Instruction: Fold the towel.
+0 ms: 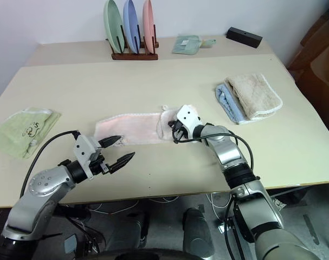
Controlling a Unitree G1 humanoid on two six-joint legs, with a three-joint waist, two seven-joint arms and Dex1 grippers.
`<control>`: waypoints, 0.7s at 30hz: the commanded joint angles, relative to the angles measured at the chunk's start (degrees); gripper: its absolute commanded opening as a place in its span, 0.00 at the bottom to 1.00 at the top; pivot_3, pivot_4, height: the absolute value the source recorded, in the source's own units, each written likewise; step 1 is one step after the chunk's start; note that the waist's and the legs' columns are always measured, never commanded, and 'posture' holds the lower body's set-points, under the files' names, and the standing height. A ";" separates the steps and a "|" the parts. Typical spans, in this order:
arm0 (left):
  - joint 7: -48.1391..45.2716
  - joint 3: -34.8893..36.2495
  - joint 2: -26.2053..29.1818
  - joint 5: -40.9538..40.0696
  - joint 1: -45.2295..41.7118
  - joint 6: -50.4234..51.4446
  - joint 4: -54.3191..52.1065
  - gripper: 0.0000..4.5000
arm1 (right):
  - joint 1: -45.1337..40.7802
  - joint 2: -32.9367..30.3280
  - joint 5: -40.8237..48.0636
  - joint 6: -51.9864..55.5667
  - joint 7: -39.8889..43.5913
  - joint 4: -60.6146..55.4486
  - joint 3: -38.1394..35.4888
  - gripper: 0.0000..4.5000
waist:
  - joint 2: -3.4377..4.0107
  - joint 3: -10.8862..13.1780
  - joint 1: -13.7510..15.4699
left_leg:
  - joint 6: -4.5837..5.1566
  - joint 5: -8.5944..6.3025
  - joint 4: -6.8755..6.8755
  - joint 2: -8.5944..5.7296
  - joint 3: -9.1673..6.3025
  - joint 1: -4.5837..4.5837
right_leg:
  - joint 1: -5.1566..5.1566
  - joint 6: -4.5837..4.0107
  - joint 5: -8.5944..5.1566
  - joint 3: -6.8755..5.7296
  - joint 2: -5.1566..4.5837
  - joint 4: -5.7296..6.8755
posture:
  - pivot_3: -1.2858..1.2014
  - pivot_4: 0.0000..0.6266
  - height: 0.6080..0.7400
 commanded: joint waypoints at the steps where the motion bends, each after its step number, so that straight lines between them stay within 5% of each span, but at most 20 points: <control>1: 2.72 3.12 -1.28 -2.84 3.30 2.51 -5.23 0.83 | -1.81 -0.41 1.86 0.38 0.32 -4.36 -3.59 0.01 | 0.01 0.01 -0.02 | 0.00 0.00 0.00 0.00 0.00 0.00 | 0.00 0.00 0.00 0.01 0.00 0.00 | 0.52 0.24 1.00; 3: 3.78 4.24 -1.92 -4.25 5.25 4.06 -6.83 0.83 | -2.95 -1.05 3.67 1.68 1.14 -7.67 -5.53 0.01 | 0.03 0.02 0.05 | 0.00 0.00 0.00 0.00 0.00 -0.02 | -0.02 0.00 0.00 0.01 0.00 -0.01 | 0.52 0.24 1.00; 5: 6.20 6.59 -3.72 -7.76 7.59 7.19 -7.88 0.83 | -3.84 -3.00 5.50 3.13 3.96 -12.76 -6.61 0.20 | 0.04 0.03 0.06 | 0.00 0.00 0.00 0.00 -0.02 -0.03 | -0.03 0.00 0.00 0.00 0.00 0.00 | 0.52 0.24 1.00; 8: 12.58 11.35 -9.17 -16.24 10.37 12.75 -9.13 1.00 | -4.41 -7.00 7.48 5.15 9.18 -21.39 -6.47 0.53 | 0.04 0.03 0.14 | 0.00 -0.01 0.01 0.00 -0.04 -0.05 | -0.02 0.01 -0.01 -0.02 -0.02 -0.02 | 0.52 0.24 1.00; 12: 22.83 15.96 -16.22 -28.61 9.65 18.87 -9.11 1.00 | -3.41 -9.05 10.51 8.93 12.66 -28.57 -5.89 0.99 | -0.02 0.00 0.34 | 0.00 -0.01 0.03 0.00 -0.15 -0.06 | 0.02 0.01 -0.01 -0.12 -0.03 -0.02 | 0.52 0.24 1.00; 16: 38.30 20.22 -23.40 -35.75 4.52 22.93 -2.60 1.00 | -1.01 -9.91 9.78 8.85 15.23 -32.32 -2.88 0.99 | -0.03 0.00 0.56 | 0.00 0.00 0.14 -0.04 -0.21 -0.06 | 0.10 0.01 -0.01 -0.16 -0.06 -0.02 | 0.52 0.24 1.00; 21: 45.02 20.71 -25.91 -41.40 -1.46 25.41 2.41 1.00 | 1.84 -10.28 8.04 7.35 16.48 -33.92 0.14 0.99 | -0.05 -0.02 0.64 | -0.01 0.00 0.20 -0.07 -0.25 -0.05 | 0.16 0.01 -0.01 -0.21 -0.07 -0.02 | 0.52 0.24 1.00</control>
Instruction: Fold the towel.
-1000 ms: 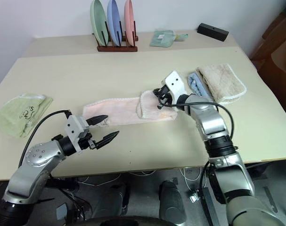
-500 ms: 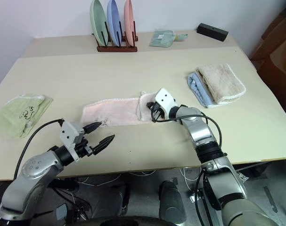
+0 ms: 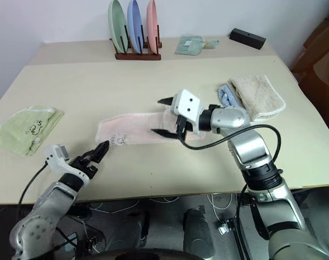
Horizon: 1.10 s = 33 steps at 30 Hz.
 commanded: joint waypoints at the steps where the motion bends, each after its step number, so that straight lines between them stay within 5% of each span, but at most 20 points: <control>1: 4.26 0.02 -0.44 -3.36 -2.47 1.83 3.39 1.00 | 0.93 -0.73 -0.94 -1.84 0.80 -3.39 1.24 0.99 | 0.01 0.00 0.03 | 0.00 0.00 0.02 -0.01 0.00 0.00 | 0.02 0.00 0.00 0.00 0.00 0.00 | 0.52 0.24 1.00; 5: 5.90 -0.72 -0.75 -5.67 -5.67 2.44 6.84 1.00 | 2.56 -1.20 -1.76 -1.90 1.23 -5.14 2.47 0.99 | 0.02 -0.01 0.16 | -0.01 0.00 0.03 -0.04 -0.01 0.04 | 0.10 -0.01 -0.01 -0.01 -0.02 -0.02 | 0.52 0.24 1.00; 8: 6.66 -0.90 -1.29 -7.43 -7.63 2.22 8.13 0.81 | 3.13 -1.13 -1.70 -1.10 0.93 -6.71 2.48 1.00 | 0.02 -0.01 0.23 | -0.01 0.00 0.04 -0.04 -0.04 0.08 | 0.20 -0.02 -0.01 -0.04 -0.03 -0.07 | 0.52 0.24 1.00; 15: 6.94 -0.57 -0.88 -9.00 -10.14 1.46 9.83 0.03 | 4.15 -0.93 -1.13 1.00 0.23 -9.65 2.33 1.00 | -0.01 0.01 -0.01 | -0.01 0.00 0.05 -0.06 -0.06 0.04 | 0.21 -0.02 -0.01 -0.06 -0.04 -0.16 | 0.52 0.24 1.00; 22: 0.92 5.14 4.78 -9.21 -11.14 -5.75 6.05 0.01 | 5.63 -0.79 -0.46 3.67 -0.29 -12.72 2.72 1.00 | -0.03 0.02 -0.17 | -0.02 0.00 -0.01 -0.04 -0.07 0.03 | 0.17 -0.21 -0.11 -0.07 -0.04 -0.17 | 0.52 0.24 1.00; 27: -4.77 10.76 14.06 -7.44 -10.20 -8.23 7.16 0.01 | 5.56 -1.03 -0.79 3.88 -0.21 -12.44 2.51 1.00 | -0.03 0.02 -0.15 | -0.02 0.00 -0.05 -0.04 -0.07 0.03 | 0.17 -0.21 -0.12 -0.07 -0.04 -0.22 | 0.52 0.24 1.00; 33: -14.54 5.18 24.74 -0.95 -11.21 -6.66 5.76 0.01 | 4.87 -1.11 -1.36 2.84 0.08 -10.71 2.54 1.00 | -0.04 0.03 0.11 | -0.01 0.00 -0.08 -0.05 -0.07 0.01 | 0.22 -0.24 -0.13 -0.10 -0.04 -0.36 | 0.52 0.24 1.00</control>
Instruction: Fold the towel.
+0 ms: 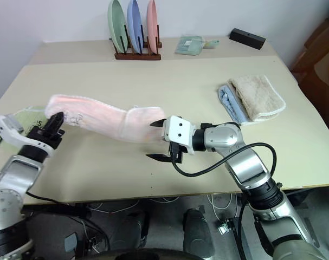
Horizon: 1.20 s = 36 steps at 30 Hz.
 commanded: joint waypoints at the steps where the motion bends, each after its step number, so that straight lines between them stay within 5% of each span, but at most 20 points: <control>1: -5.51 -4.15 3.13 2.93 -2.05 0.08 -3.00 0.01 | -0.98 -0.07 0.28 -1.25 0.05 0.00 -0.48 1.00 | 0.00 0.00 -0.03 | 0.00 0.00 0.00 0.00 0.00 0.00 | 0.04 -0.01 0.00 -0.01 0.00 -0.07 | 0.52 0.24 1.00; 8: -18.15 -31.42 9.23 19.36 -12.69 2.09 -6.33 0.01 | -0.82 0.18 -0.58 -2.27 -0.60 1.44 -0.44 1.00 | -0.03 0.02 -0.25 | 0.00 0.00 -0.08 -0.02 0.03 -0.01 | 0.11 0.03 0.04 0.00 0.00 -0.32 | 0.52 0.24 1.00; 16: -19.51 -41.55 3.62 28.71 -19.46 5.25 0.80 0.01 | 0.93 -0.58 -1.33 -1.83 -2.72 0.23 -1.44 1.00 | -0.02 0.03 -0.47 | 0.00 0.00 -0.23 0.06 -0.04 -0.05 | -0.08 0.24 0.14 -0.02 0.10 -0.18 | 0.52 0.24 1.00; 20: -20.29 -41.10 2.13 29.84 -19.20 6.45 0.93 0.01 | 1.52 -1.03 -1.30 -1.80 -3.42 -0.13 -1.59 1.00 | -0.03 0.04 -0.43 | 0.00 0.00 -0.22 0.05 0.00 -0.06 | -0.07 0.25 0.15 0.01 0.08 -0.24 | 0.52 0.24 1.00; 21: -21.02 -40.69 2.06 29.67 -18.84 6.57 0.40 0.07 | 1.57 -1.09 -1.31 -1.85 -3.59 -0.12 -1.56 1.00 | -0.03 0.04 -0.41 | 0.00 0.00 -0.22 0.05 -0.01 -0.06 | -0.07 0.25 0.15 0.01 0.08 -0.24 | 0.52 0.24 1.00; 23: -21.84 -39.55 1.86 28.94 -18.22 7.07 -0.23 0.20 | 1.62 -1.18 -1.30 -1.95 -3.85 -0.07 -1.46 1.00 | -0.03 0.04 -0.43 | 0.00 0.00 -0.22 0.05 -0.02 -0.06 | -0.07 0.25 0.15 0.00 0.08 -0.23 | 0.52 0.24 1.00; 29: -27.66 -29.49 5.62 20.63 -12.19 9.34 -6.51 0.83 | 0.71 -1.24 -1.79 -2.66 -4.37 1.55 -1.77 1.00 | -0.02 0.04 -0.53 | 0.00 0.00 -0.25 0.06 -0.02 -0.06 | -0.11 0.25 0.14 0.01 0.08 -0.21 | 0.52 0.24 1.00; 33: -29.54 -16.87 7.50 10.58 -8.30 10.37 -8.47 0.84 | -0.79 -0.53 -1.05 -2.35 -5.38 3.50 -3.69 0.94 | -0.02 0.04 -0.48 | 0.00 0.00 -0.23 0.06 -0.01 -0.06 | -0.09 0.24 0.14 0.00 0.05 -0.22 | 0.52 0.24 1.00; 36: -25.84 -9.62 7.37 8.56 -9.00 9.62 -5.69 0.63 | -2.06 0.57 1.08 -0.95 -5.76 4.50 -5.45 0.73 | -0.02 0.04 -0.44 | 0.00 0.00 -0.21 0.06 -0.04 -0.06 | -0.09 0.23 0.14 -0.01 0.06 -0.20 | 0.52 0.24 1.00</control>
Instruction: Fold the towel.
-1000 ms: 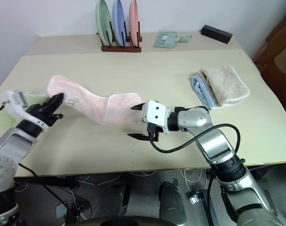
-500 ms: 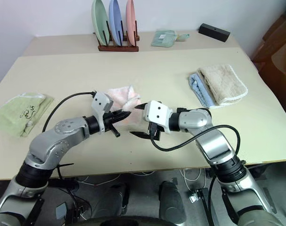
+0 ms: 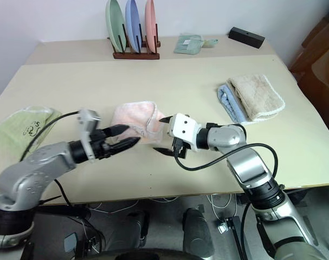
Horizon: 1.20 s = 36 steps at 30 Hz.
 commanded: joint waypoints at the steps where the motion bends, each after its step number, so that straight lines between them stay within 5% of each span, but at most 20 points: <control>1: 2.86 7.58 0.72 -2.26 -1.49 -1.38 1.23 0.52 | -2.59 1.89 3.11 1.09 -1.10 -0.22 -3.42 0.62 | 0.00 0.00 0.08 | 0.00 0.00 0.00 0.00 0.00 0.02 | 0.02 0.00 0.00 0.00 0.00 0.00 | 0.52 0.24 1.00; 5: 5.23 5.44 0.83 3.01 -4.22 -3.03 4.23 0.09 | -6.18 6.14 6.59 4.83 -3.58 0.19 -5.26 0.19 | 0.00 0.00 0.18 | 0.00 0.00 0.01 -0.02 0.01 0.02 | 0.06 0.01 0.00 0.00 -0.01 -0.04 | 0.52 0.24 1.00; 7: 5.60 0.28 0.45 9.08 -6.45 -5.84 6.49 0.07 | -8.67 9.17 6.08 6.37 -6.03 2.03 -4.44 0.01 | 0.00 0.00 0.17 | -0.03 0.02 0.02 -0.03 -0.01 0.01 | 0.06 0.00 0.01 -0.02 -0.01 -0.01 | 0.52 0.24 1.00; 15: 3.63 -14.02 -7.03 23.30 -14.71 -14.31 21.05 0.07 | -13.96 18.07 -2.97 3.17 -13.15 19.26 3.06 0.01 | 0.00 -0.01 -0.09 | -0.09 0.06 -0.02 -0.04 0.00 0.01 | 0.00 0.01 0.04 -0.02 0.00 0.02 | 0.52 0.24 1.00; 21: -1.25 -17.97 -7.18 29.24 -9.86 -19.96 26.78 0.07 | -7.75 15.96 -7.26 0.27 -13.55 25.38 5.10 0.01 | 0.00 -0.02 -0.24 | -0.10 0.06 -0.07 -0.04 0.08 -0.05 | -0.32 0.03 0.04 0.08 0.00 0.35 | 0.52 0.24 1.00; 36: -0.21 -10.74 -14.35 27.46 -4.34 -24.47 29.95 0.07 | -4.16 16.58 -7.22 -3.01 -14.17 26.27 1.79 0.01 | 0.03 -0.11 -0.25 | -0.09 0.05 -0.13 -0.03 0.09 0.81 | 0.48 0.07 -0.02 0.11 0.00 0.43 | 0.52 0.24 1.00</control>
